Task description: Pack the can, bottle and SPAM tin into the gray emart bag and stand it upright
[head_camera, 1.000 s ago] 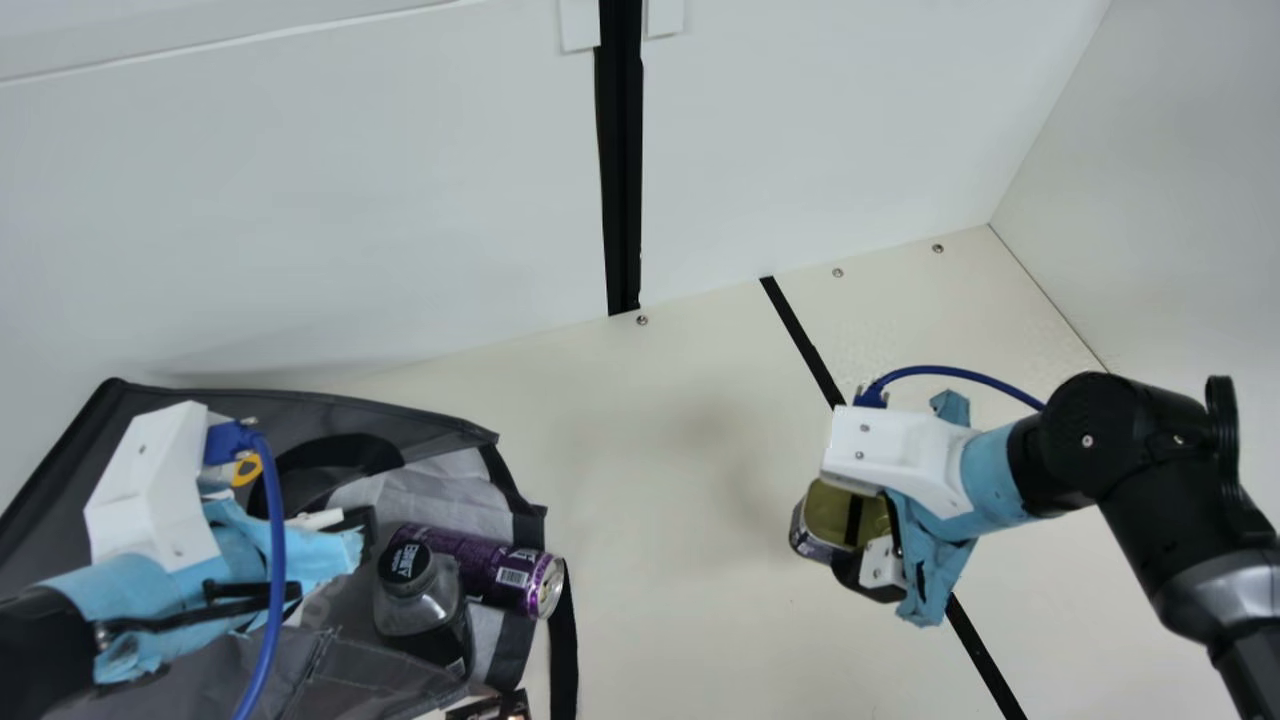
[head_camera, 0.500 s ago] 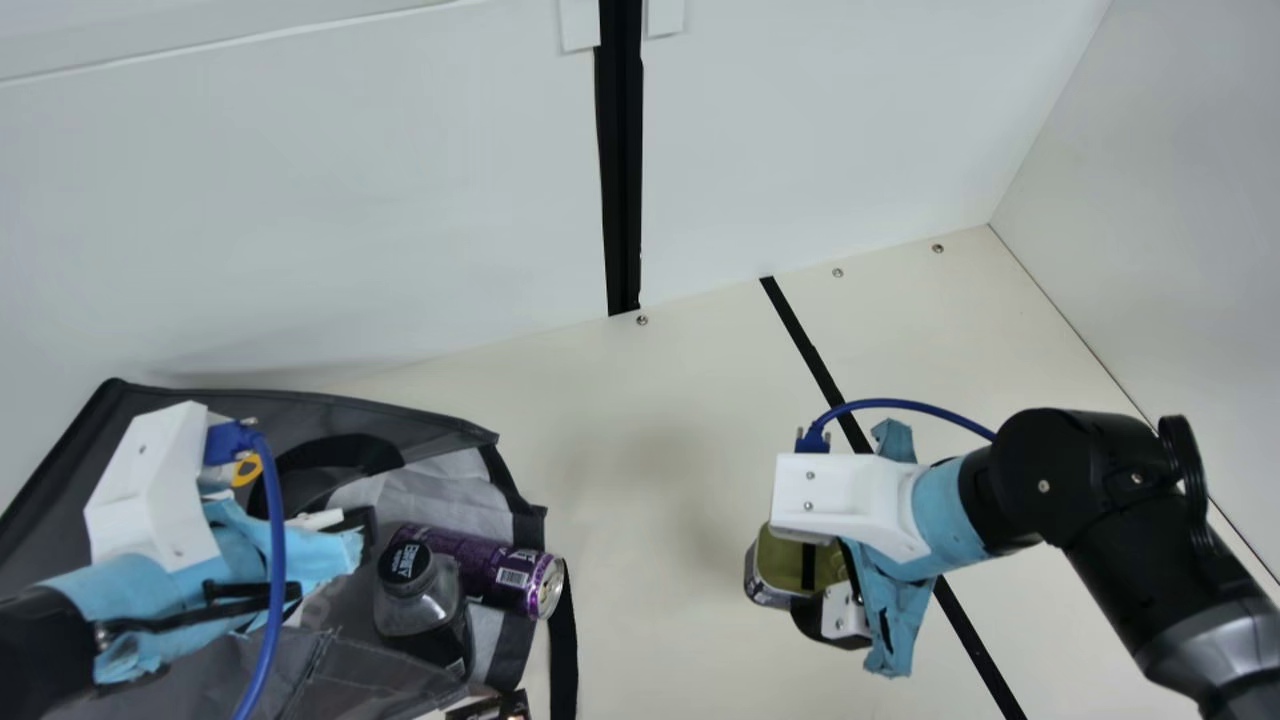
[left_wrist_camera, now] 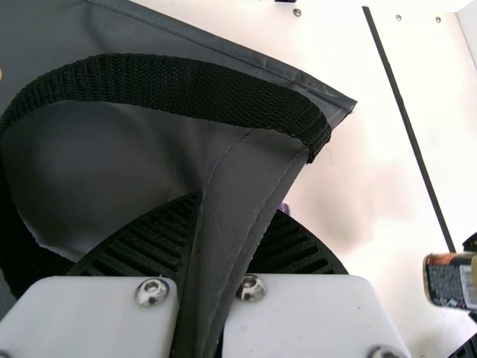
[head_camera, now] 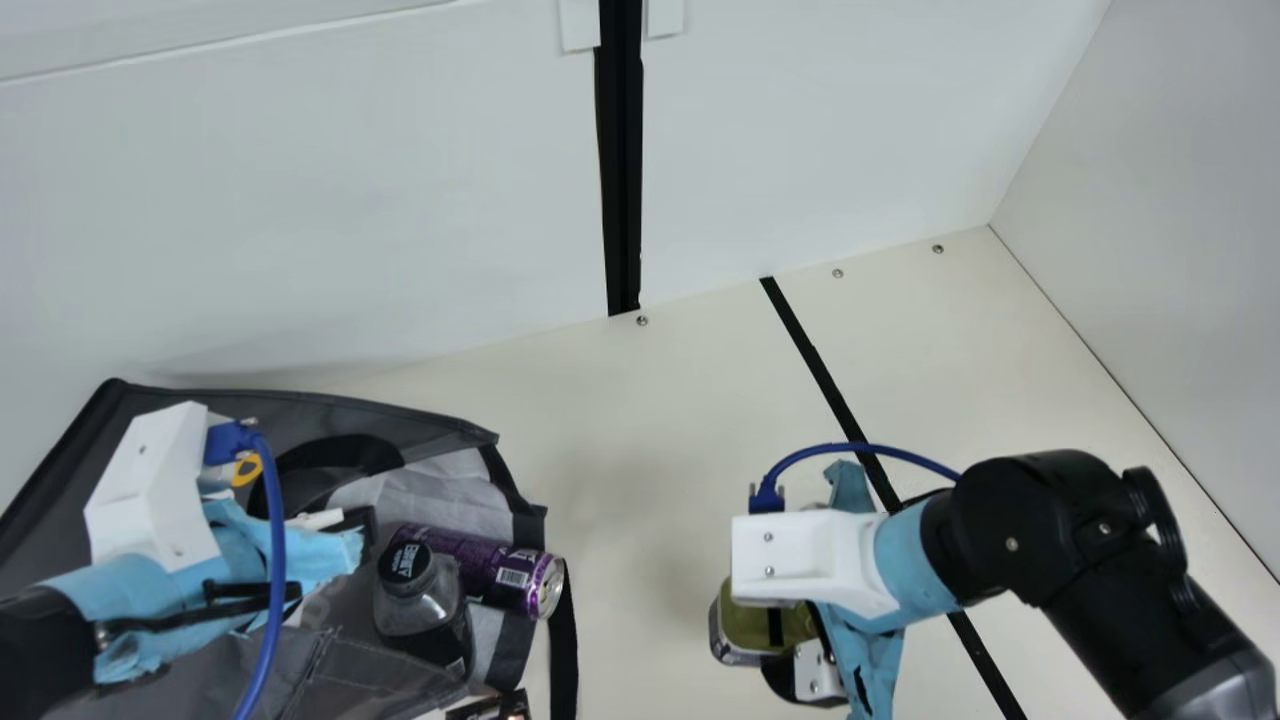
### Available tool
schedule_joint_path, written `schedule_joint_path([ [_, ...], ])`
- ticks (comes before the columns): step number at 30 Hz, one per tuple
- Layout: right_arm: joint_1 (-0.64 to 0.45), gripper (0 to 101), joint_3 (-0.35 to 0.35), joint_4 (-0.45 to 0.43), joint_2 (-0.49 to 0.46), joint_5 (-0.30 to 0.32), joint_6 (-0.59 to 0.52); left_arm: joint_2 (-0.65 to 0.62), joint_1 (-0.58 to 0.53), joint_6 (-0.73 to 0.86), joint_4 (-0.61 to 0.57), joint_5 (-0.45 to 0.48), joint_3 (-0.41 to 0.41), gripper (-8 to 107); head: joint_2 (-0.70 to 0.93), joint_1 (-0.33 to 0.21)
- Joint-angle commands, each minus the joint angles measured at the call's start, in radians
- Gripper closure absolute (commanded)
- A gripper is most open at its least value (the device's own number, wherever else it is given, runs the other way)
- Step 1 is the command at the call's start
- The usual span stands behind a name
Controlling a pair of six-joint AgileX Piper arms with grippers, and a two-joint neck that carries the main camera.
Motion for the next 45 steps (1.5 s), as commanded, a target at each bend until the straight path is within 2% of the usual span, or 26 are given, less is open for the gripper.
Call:
schedule_joint_path([
  [1, 0.021, 101, 0.004, -0.001, -0.003, -0.003, 0.007, 0.000, 0.000, 0.000, 0.000, 0.000, 0.000, 107, -0.002, -0.023],
  [6, 0.052, 101, 0.013, 0.027, -0.008, -0.011, 0.019, 0.000, 0.000, 0.000, 0.000, 0.000, 0.000, 107, -0.002, -0.023],
  [17, 0.039, 101, 0.052, 0.192, -0.014, -0.048, -0.033, 0.000, 0.000, 0.000, 0.000, 0.000, 0.000, 107, -0.002, -0.023],
  [25, 0.022, 101, 0.120, 0.339, -0.023, -0.133, -0.119, 0.000, 0.000, 0.000, 0.000, 0.000, 0.000, 107, -0.002, -0.023],
  [34, 0.052, 101, 0.184, 0.492, -0.024, -0.205, -0.213, 0.000, 0.000, 0.000, 0.000, 0.000, 0.000, 107, -0.002, -0.023],
  [45, 0.118, 101, 0.218, 0.641, 0.020, -0.292, -0.306, 0.000, 0.000, 0.000, 0.000, 0.000, 0.000, 107, -0.002, -0.023],
])
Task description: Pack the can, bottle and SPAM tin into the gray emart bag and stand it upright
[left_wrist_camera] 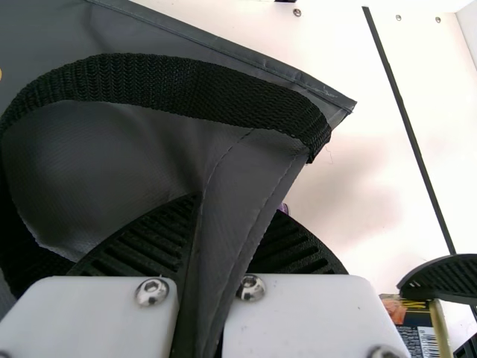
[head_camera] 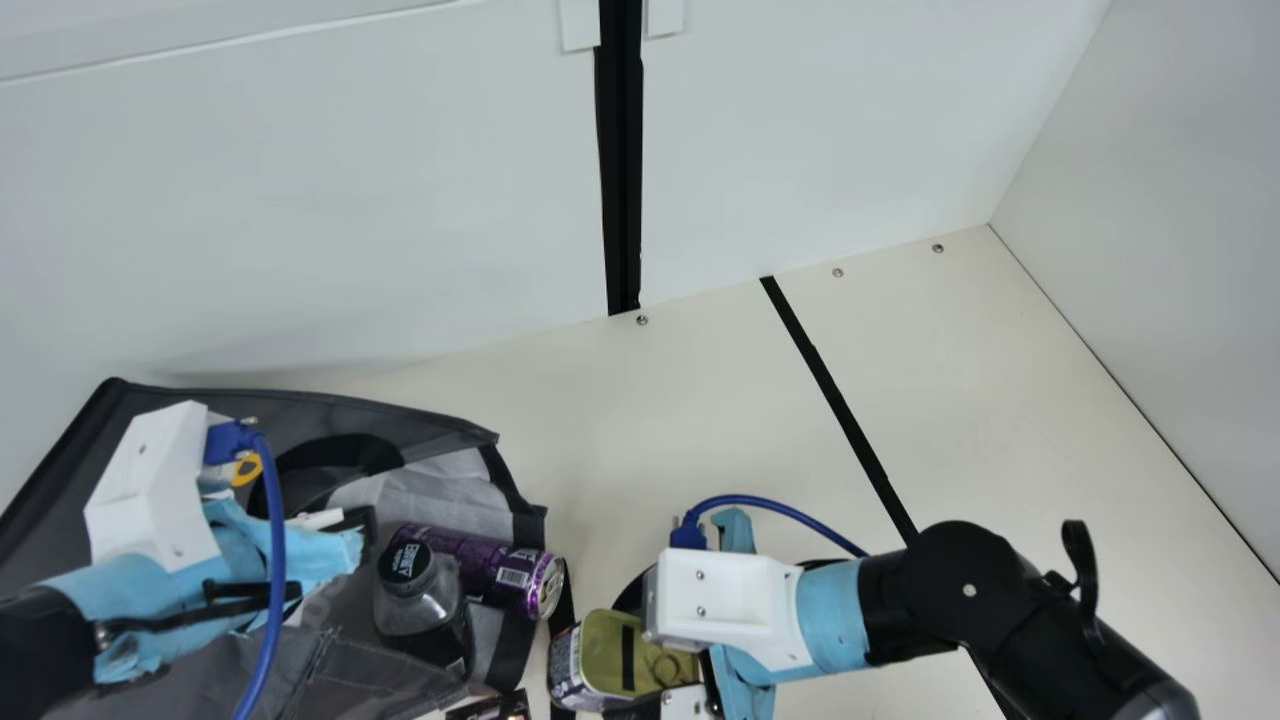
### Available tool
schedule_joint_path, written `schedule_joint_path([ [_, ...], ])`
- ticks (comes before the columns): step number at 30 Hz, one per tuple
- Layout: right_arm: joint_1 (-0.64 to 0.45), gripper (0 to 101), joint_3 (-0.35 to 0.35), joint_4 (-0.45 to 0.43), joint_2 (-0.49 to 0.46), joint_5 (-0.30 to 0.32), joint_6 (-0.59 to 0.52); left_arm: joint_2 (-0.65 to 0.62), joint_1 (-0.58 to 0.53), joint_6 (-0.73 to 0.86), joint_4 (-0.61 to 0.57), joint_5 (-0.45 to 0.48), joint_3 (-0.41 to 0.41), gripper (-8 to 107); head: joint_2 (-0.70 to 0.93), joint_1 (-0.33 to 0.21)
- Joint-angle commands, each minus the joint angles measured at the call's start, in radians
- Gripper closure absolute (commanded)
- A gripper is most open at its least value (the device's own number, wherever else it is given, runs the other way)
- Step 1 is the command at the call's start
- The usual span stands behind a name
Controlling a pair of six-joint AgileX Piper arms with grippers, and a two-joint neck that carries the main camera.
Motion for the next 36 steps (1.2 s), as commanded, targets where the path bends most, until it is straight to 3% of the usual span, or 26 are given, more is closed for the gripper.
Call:
schedule_joint_path([
  [1, 0.012, 101, 0.001, 0.027, 0.013, -0.013, -0.010, 0.000, 0.000, 0.000, 0.000, 0.000, 0.000, 107, -0.001, -0.023],
  [16, 0.108, 101, -0.062, 0.154, 0.167, -0.107, -0.081, 0.000, 0.000, 0.000, 0.000, 0.000, 0.000, 107, -0.001, -0.023],
  [36, 0.200, 101, -0.264, 0.244, 0.435, -0.192, -0.090, 0.000, 0.000, 0.000, 0.000, 0.000, 0.000, 107, -0.001, -0.023],
])
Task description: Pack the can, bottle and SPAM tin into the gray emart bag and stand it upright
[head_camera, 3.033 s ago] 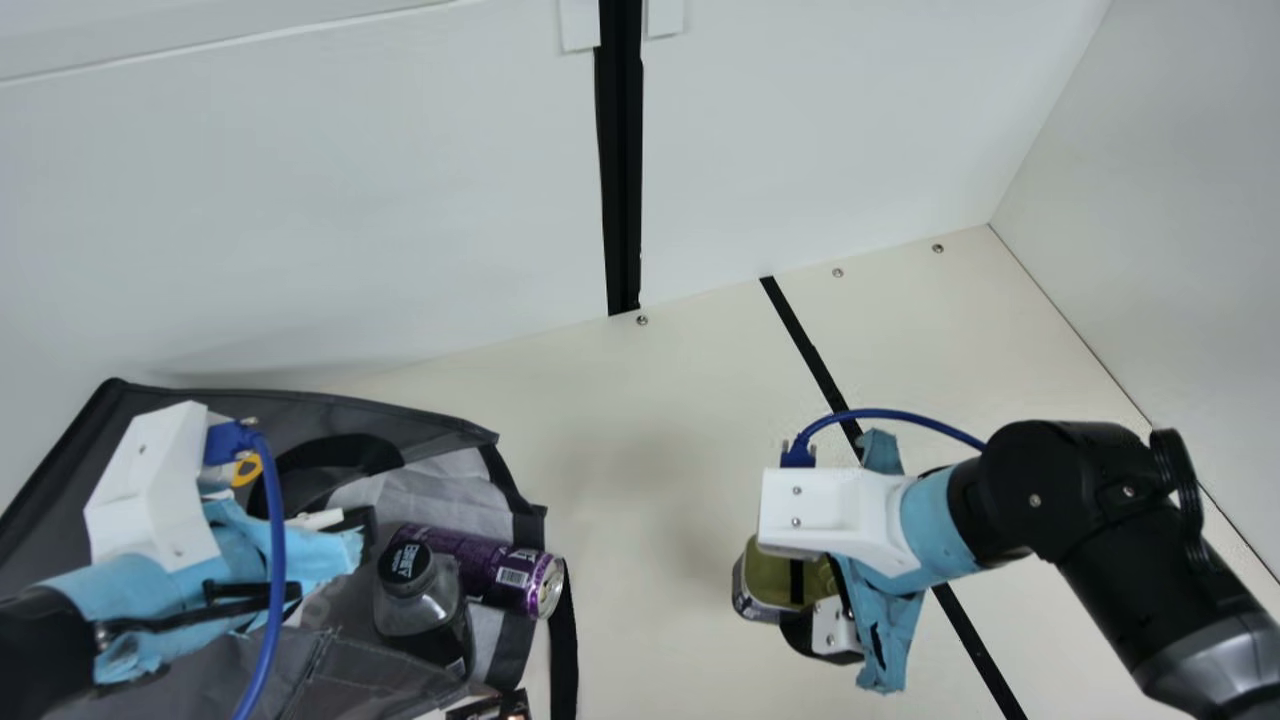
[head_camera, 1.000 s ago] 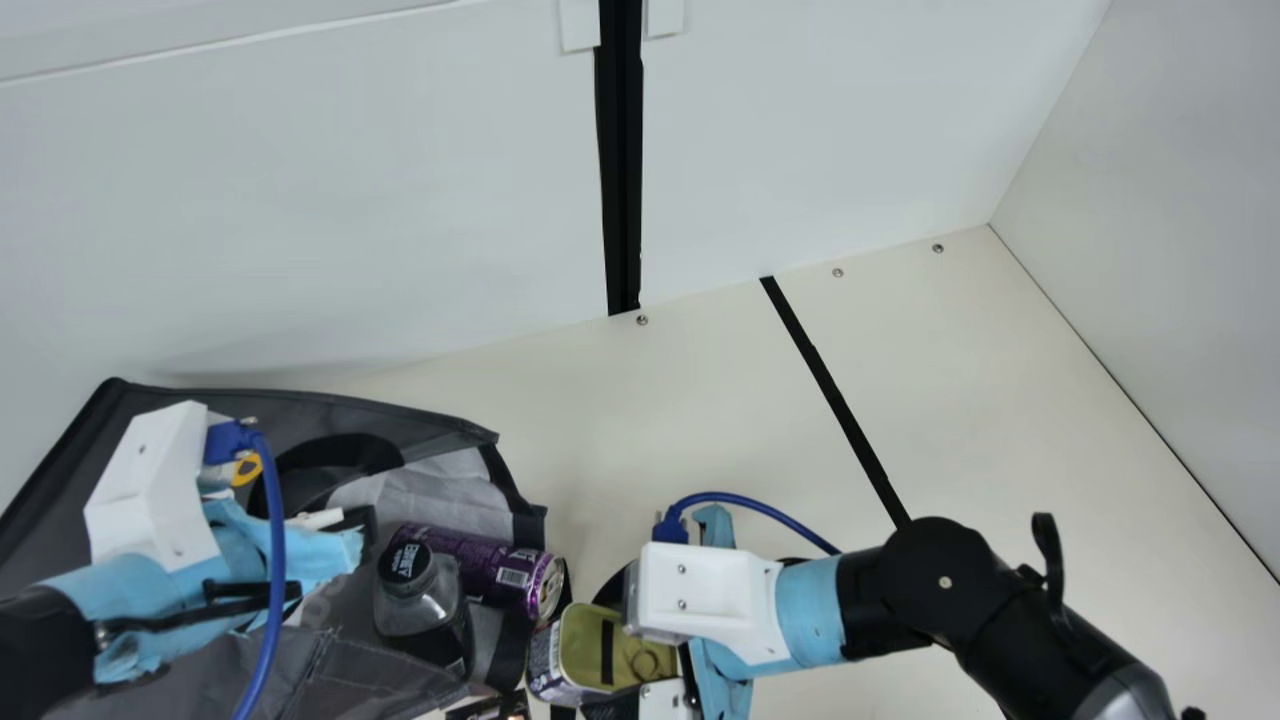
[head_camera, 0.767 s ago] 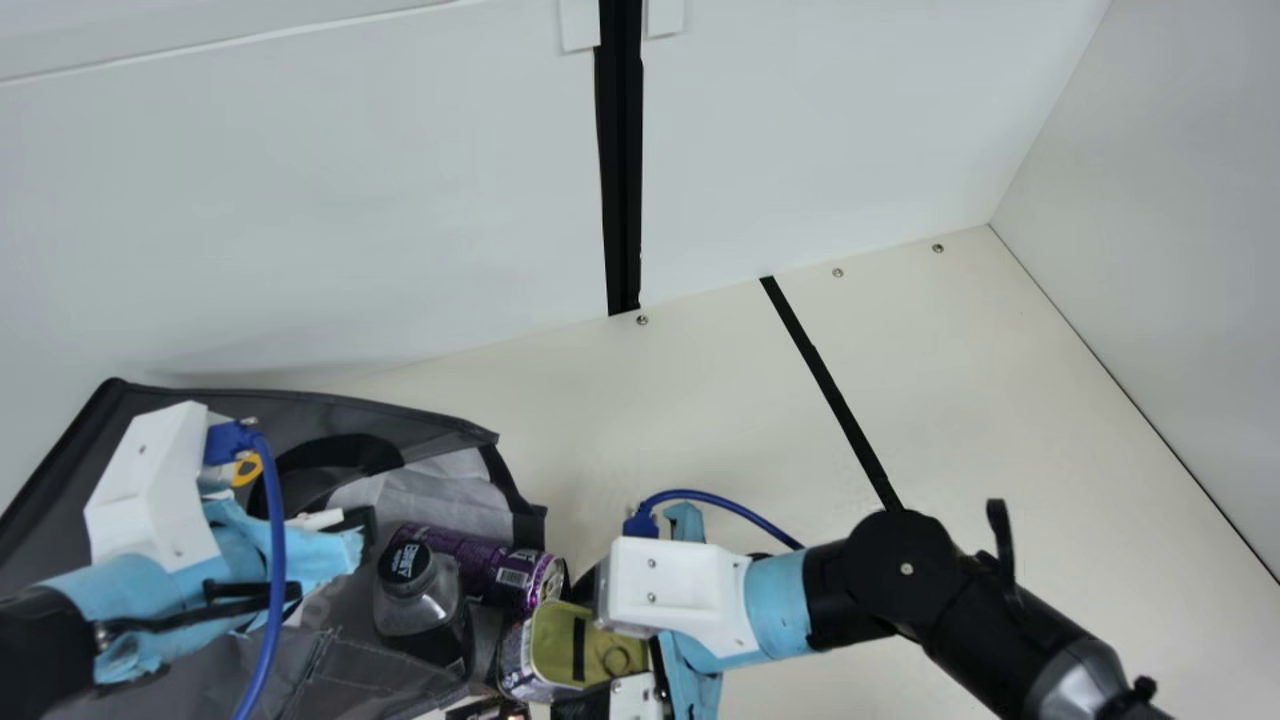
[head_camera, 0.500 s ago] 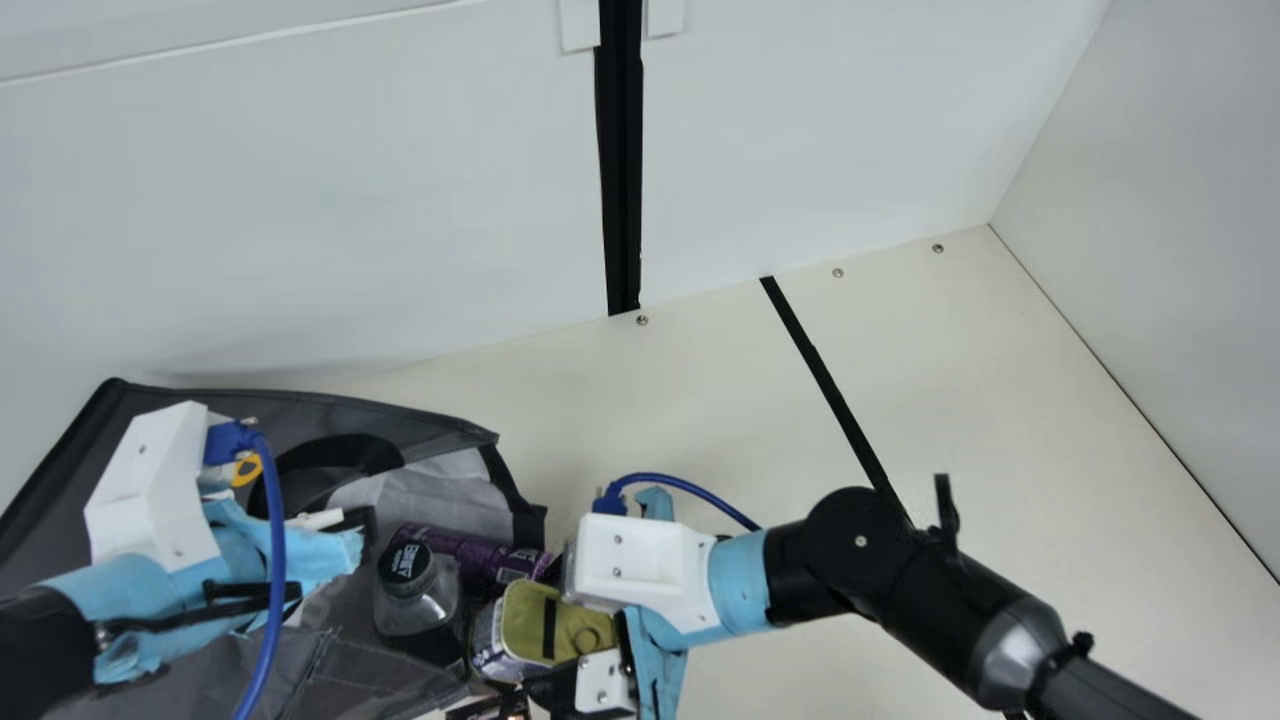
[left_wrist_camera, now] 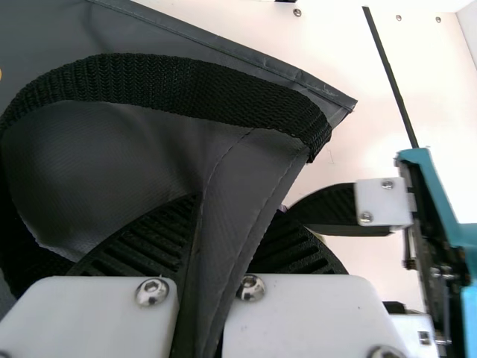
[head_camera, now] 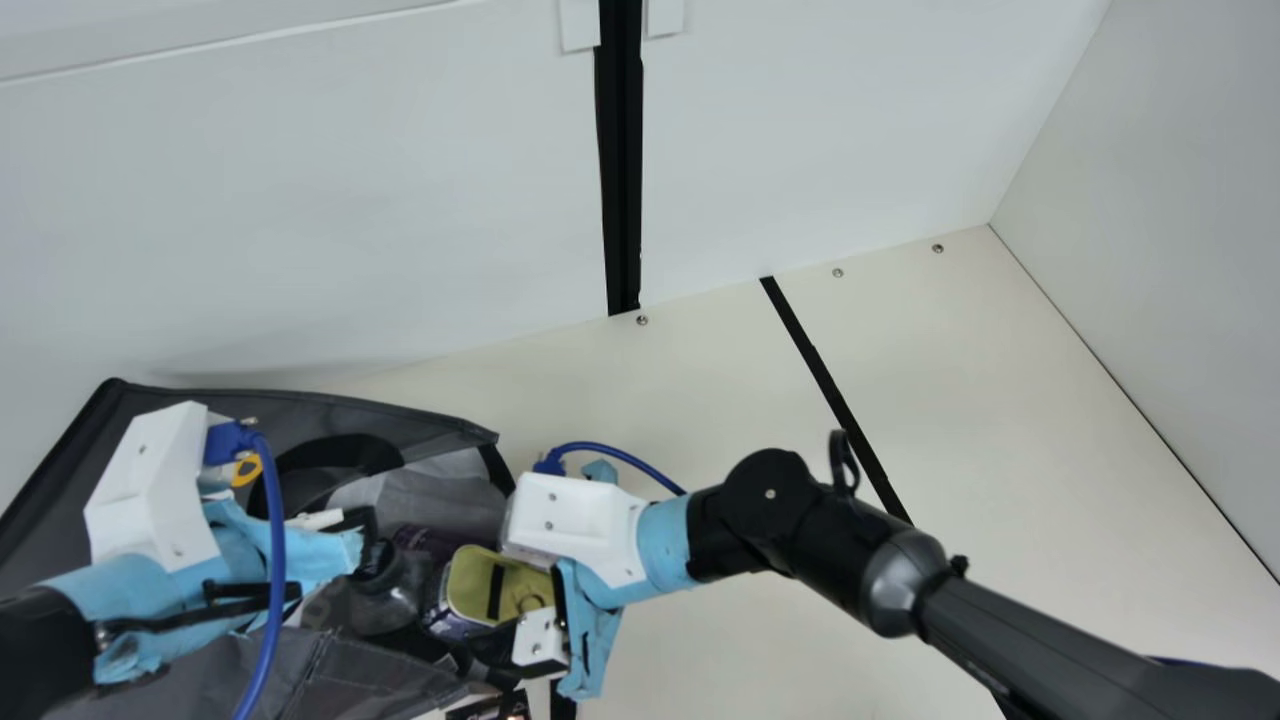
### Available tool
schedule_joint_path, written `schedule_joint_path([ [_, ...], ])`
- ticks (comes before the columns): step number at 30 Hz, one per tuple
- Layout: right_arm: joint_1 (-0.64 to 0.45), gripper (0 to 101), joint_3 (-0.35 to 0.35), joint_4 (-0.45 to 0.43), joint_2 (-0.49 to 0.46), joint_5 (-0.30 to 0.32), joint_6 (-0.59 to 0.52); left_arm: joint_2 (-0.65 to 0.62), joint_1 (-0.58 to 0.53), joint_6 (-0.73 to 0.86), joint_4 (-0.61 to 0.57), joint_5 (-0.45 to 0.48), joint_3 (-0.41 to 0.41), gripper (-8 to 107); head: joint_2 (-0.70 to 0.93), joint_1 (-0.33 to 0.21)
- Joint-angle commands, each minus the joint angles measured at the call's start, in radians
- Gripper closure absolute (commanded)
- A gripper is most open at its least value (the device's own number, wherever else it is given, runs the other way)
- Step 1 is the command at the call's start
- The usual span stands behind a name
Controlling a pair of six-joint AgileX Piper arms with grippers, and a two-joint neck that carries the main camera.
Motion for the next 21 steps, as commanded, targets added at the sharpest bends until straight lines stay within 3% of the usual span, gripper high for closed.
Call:
schedule_joint_path([
  [1, 0.010, 101, -0.029, -0.002, 0.030, -0.008, 0.009, 0.000, 0.000, 0.000, 0.000, 0.000, 0.000, 107, -0.002, -0.023],
  [21, 0.087, 101, -0.256, -0.008, 0.219, -0.050, 0.099, 0.000, 0.000, 0.000, 0.000, 0.000, 0.000, 107, -0.002, -0.023],
])
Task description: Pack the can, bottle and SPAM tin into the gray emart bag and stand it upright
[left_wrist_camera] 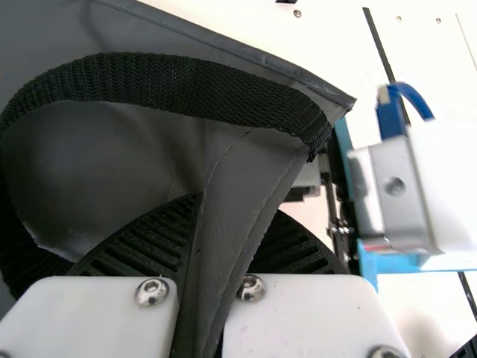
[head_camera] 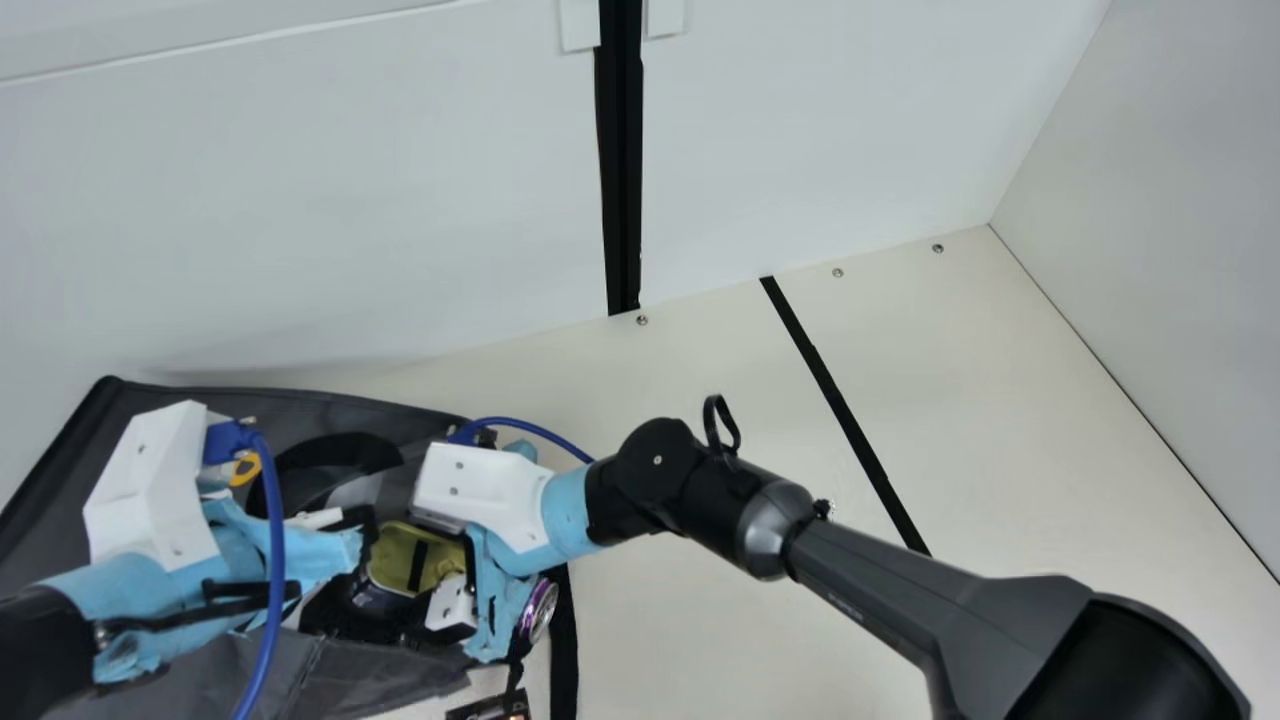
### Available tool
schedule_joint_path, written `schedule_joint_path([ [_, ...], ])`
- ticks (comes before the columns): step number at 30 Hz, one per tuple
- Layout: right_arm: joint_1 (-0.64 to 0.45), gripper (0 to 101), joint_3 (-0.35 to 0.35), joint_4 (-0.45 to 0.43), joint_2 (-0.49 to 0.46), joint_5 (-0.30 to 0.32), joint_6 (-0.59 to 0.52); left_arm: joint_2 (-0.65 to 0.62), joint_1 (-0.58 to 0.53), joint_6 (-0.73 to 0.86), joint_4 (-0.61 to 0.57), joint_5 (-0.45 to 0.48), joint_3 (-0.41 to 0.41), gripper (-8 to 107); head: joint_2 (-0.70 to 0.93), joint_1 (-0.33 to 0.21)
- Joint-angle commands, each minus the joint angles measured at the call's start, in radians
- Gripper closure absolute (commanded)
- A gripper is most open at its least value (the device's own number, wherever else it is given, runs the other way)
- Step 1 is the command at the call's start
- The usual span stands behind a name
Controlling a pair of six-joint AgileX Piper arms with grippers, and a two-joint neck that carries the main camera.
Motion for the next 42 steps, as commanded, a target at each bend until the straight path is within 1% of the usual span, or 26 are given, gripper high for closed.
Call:
schedule_joint_path([
  [1, 0.002, 101, -0.016, -0.005, 0.010, -0.004, 0.006, 0.000, 0.000, 0.000, 0.000, 0.000, 0.000, 107, -0.001, -0.023],
  [11, 0.009, 101, -0.066, -0.005, 0.050, -0.016, 0.032, 0.000, 0.000, 0.000, 0.000, 0.000, 0.000, 107, -0.001, -0.023],
  [22, 0.017, 65, -0.082, 0.013, 0.061, -0.027, 0.047, 0.000, 0.000, 0.000, 0.000, 0.000, 0.000, 107, -0.001, -0.023],
  [39, 0.015, 8, -0.049, 0.032, 0.038, -0.036, 0.056, 0.000, 0.000, 0.000, 0.000, 0.000, 0.000, 107, -0.001, -0.023],
  [42, 0.013, 6, -0.040, 0.033, 0.031, -0.037, 0.057, 0.000, 0.000, 0.000, 0.000, 0.000, 0.000, 107, -0.001, -0.023],
])
